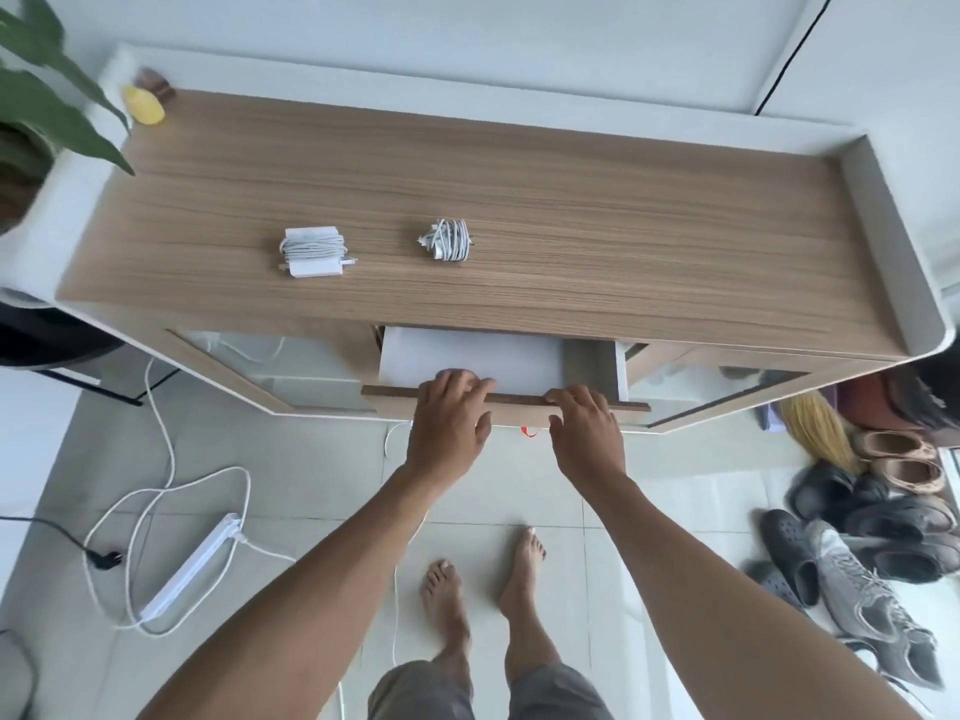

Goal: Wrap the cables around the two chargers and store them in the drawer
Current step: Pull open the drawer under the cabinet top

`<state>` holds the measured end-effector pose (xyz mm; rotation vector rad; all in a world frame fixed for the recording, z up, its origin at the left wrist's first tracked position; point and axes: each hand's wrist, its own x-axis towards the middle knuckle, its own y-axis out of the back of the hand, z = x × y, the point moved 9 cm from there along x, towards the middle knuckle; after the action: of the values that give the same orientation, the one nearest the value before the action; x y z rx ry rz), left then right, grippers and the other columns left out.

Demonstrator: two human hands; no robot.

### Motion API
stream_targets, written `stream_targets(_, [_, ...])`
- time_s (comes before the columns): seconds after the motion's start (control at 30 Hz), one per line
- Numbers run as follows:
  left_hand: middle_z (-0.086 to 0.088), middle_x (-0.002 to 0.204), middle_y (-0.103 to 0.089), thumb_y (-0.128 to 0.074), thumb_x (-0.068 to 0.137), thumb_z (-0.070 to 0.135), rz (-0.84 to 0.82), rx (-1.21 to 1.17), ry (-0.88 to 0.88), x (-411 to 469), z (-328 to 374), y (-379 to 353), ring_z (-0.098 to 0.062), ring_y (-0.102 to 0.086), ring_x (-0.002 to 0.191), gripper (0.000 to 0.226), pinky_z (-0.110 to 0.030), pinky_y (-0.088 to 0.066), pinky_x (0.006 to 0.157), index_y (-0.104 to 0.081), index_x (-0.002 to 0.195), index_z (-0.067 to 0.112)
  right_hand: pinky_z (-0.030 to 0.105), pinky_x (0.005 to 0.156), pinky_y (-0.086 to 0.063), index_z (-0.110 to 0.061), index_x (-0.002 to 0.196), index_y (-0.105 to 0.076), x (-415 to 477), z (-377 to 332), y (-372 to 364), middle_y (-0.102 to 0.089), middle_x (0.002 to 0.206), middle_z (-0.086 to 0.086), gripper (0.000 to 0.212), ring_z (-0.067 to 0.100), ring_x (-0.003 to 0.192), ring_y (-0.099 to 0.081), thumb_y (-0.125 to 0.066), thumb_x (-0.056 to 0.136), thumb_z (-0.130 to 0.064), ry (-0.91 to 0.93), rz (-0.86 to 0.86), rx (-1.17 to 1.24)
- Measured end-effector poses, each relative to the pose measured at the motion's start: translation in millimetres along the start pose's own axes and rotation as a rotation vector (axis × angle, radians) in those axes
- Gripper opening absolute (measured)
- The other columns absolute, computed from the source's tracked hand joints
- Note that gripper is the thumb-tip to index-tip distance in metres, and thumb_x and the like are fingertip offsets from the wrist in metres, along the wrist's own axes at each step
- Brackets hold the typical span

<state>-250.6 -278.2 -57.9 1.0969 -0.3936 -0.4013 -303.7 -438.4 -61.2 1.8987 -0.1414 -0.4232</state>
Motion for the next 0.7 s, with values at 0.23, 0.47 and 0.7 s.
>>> stream_targets(0.23, [0.003,0.104,-0.065,-0.054,0.094,0.018,-0.219,0.023,0.056,-31.8,-7.7,-3.4,-0.024,-0.057,0.096,0.025,-0.035,-0.042,0.081,-0.069,0.112,0.025,0.035,0.086,-0.043,-0.026,0.104,-0.066,-38.1,5.0,-6.6,-0.064,0.104,-0.004,0.028,0.024,0.103,-0.057,-0.054,0.088,-0.007,-0.053,0.012,-0.06])
stream_targets(0.47, [0.004,0.111,-0.063,-0.054,0.096,0.022,-0.339,0.017,0.06,-67.4,-2.9,-11.9,-0.022,-0.055,0.102,0.022,-0.032,-0.04,0.087,-0.067,0.113,0.025,0.034,0.077,-0.042,-0.021,0.097,-0.067,-72.1,7.0,-13.8,-0.064,0.094,-0.001,0.021,0.026,0.093,-0.058,-0.057,0.087,-0.005,0.009,-0.014,-0.062])
stream_targets(0.7, [0.003,0.113,-0.061,-0.05,0.097,0.023,-0.369,0.039,0.105,-76.8,2.7,-11.5,-0.021,-0.053,0.105,0.024,-0.033,-0.039,0.087,-0.066,0.115,0.024,0.029,0.068,-0.041,-0.022,0.105,-0.068,-87.2,9.5,-11.9,-0.065,0.101,-0.002,0.033,0.024,0.1,-0.059,-0.051,0.087,0.001,-0.009,-0.035,-0.066])
